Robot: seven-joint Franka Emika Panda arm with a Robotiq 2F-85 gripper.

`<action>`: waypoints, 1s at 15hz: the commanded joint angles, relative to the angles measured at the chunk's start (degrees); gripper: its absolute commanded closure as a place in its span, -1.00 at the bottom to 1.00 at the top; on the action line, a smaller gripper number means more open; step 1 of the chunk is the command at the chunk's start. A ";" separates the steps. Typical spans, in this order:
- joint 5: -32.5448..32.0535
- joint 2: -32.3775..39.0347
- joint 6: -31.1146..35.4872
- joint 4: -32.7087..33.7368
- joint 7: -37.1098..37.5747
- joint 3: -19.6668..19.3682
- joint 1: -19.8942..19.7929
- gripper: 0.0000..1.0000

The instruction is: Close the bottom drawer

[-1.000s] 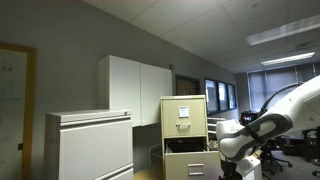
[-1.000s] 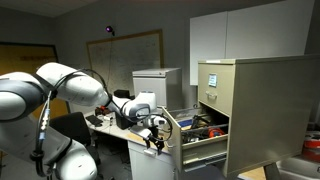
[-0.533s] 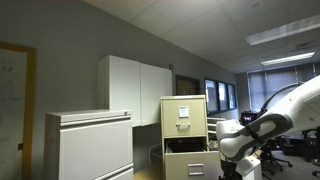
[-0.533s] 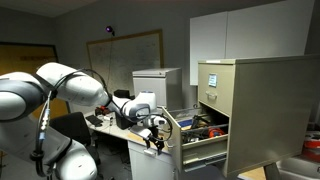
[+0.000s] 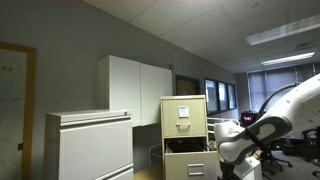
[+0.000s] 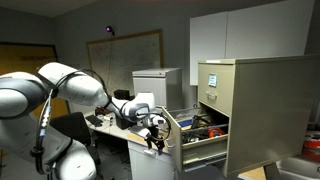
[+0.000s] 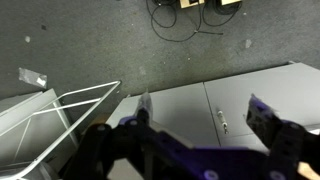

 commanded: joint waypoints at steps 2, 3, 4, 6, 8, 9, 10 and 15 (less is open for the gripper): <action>-7.10 1.90 8.87 -1.73 13.70 8.35 -2.40 -0.54; -9.27 2.79 12.22 -2.10 16.58 10.14 -2.82 -0.48; -11.57 4.44 15.83 -1.59 19.34 12.11 -3.18 -0.37; -19.83 6.81 23.81 -2.10 26.42 17.41 -6.07 -0.02; -30.39 9.10 30.08 -1.83 34.22 23.51 -10.80 0.30; -35.38 9.32 32.42 -1.45 37.98 27.73 -14.49 0.45; -40.39 9.08 34.22 -1.26 41.68 31.71 -18.09 0.62; -65.22 6.69 40.58 2.22 60.02 46.87 -32.60 1.00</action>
